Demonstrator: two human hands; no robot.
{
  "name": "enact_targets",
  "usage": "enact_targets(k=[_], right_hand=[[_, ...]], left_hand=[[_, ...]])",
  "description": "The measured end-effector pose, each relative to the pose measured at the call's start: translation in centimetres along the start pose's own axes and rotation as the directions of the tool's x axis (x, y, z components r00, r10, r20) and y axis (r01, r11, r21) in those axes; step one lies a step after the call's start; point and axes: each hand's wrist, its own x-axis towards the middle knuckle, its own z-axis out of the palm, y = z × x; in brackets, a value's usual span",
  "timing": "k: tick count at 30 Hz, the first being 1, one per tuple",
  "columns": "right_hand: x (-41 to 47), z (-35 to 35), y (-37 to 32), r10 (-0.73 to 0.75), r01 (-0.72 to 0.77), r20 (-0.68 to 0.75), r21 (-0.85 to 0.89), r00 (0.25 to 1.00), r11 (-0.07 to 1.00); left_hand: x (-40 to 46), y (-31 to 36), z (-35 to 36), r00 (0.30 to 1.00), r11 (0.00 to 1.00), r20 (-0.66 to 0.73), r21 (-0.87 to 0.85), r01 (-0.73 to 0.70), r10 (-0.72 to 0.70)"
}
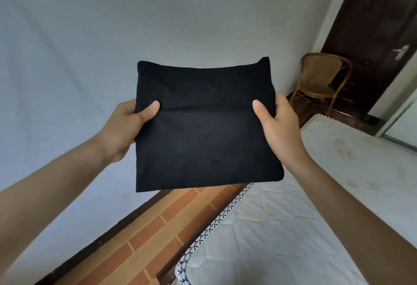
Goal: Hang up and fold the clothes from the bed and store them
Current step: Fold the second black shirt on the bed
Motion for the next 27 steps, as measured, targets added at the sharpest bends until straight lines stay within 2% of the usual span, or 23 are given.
enact_targets(k=[6,11,17,27], right_hand=[[-0.1,11.6,-8.3,-0.068,0.063,0.072,0.073,0.995,0.995],[0.5,18.6,-12.2,-0.083,0.069,0.109,0.127,0.991,0.990],[2.1,22.0,-12.6,-0.053,0.033,0.128,0.153,0.990,0.988],[8.1,24.4,-8.9,0.033,-0.050,0.102,0.163,0.994,0.985]], left_hand=[[0.2,2.0,-13.8,0.997,1.000,-0.079,0.026,-0.013,0.015],[1.4,2.5,-20.8,0.989,0.999,-0.144,0.016,-0.033,0.035],[4.1,2.3,-23.4,0.991,0.999,-0.130,0.000,-0.043,0.043],[13.0,0.9,-22.4,0.997,0.999,-0.063,-0.004,-0.051,0.051]])
